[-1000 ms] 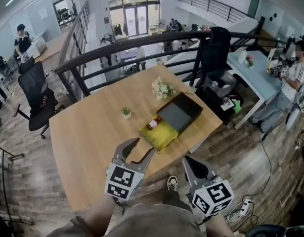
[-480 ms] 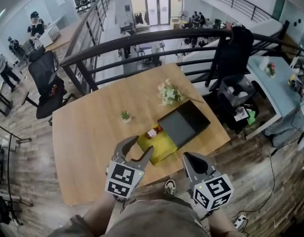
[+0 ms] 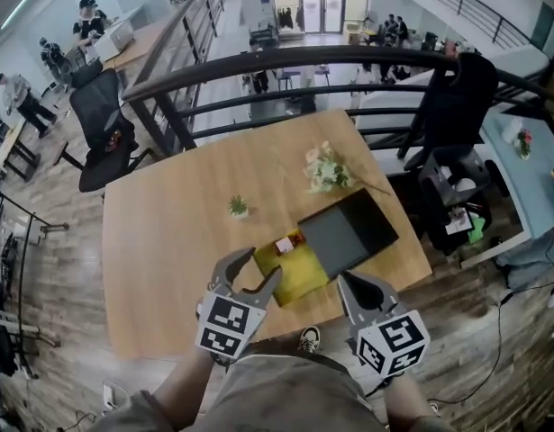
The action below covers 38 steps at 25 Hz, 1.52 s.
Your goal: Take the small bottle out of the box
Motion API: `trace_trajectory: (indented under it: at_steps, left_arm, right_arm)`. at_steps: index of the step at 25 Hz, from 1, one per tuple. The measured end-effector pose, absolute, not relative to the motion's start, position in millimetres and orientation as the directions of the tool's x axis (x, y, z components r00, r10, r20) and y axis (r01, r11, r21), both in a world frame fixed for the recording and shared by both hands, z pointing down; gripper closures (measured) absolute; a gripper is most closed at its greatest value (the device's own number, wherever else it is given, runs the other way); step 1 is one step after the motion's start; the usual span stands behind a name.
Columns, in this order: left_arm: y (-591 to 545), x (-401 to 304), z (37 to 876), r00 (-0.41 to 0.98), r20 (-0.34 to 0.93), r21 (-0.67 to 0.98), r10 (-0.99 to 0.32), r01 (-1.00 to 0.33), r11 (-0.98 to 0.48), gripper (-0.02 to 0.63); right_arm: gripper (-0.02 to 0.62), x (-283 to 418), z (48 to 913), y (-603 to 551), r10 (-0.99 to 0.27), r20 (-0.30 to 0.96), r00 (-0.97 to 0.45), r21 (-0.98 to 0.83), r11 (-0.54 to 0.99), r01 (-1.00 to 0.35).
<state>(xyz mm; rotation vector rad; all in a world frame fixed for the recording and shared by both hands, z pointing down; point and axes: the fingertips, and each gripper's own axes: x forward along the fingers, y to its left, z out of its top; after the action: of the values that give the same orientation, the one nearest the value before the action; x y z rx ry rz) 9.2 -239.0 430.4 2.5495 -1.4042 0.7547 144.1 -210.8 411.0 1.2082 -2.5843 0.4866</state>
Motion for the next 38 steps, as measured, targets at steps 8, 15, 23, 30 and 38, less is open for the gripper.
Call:
trace_trajectory:
  at_steps: [8,15,23,30,38]
  left_arm:
    - [-259.3,1.5,449.9,0.434,0.527,-0.123,-0.731,-0.812,-0.571,0.377]
    - [-284.8,3.5,505.6,0.427,0.584,-0.109,-0.690,-0.801,-0.588,0.377]
    - [-314.7,11.7,579.1,0.432,0.694,-0.037,-0.575,-0.777,-0.629,0.377]
    - [-325.4,23.3,648.9,0.393,0.805,-0.003,-0.443,-0.746,-0.666,0.376]
    - [-342.6,30.3,688.0,0.340,0.855,-0.024,-0.392,-0.729,-0.684,0.377]
  right_arm:
    - [0.581,130.2,426.4,-226.1,-0.668,0.393,-0.631,-0.207,0.605,-0.769]
    - [0.581,124.6,441.5,-233.2,-0.656,0.422,-0.626,-0.214,0.599,-0.771]
    - [0.581,121.3,460.9,-242.3,-0.643,0.462,-0.611,-0.222,0.583,-0.781]
    - [0.581,119.9,484.7,-255.9,-0.633,0.494,-0.596,-0.226,0.568,-0.791]
    - [0.581,122.7,508.6,-263.1,-0.614,0.532,-0.583,-0.249,0.545,-0.801]
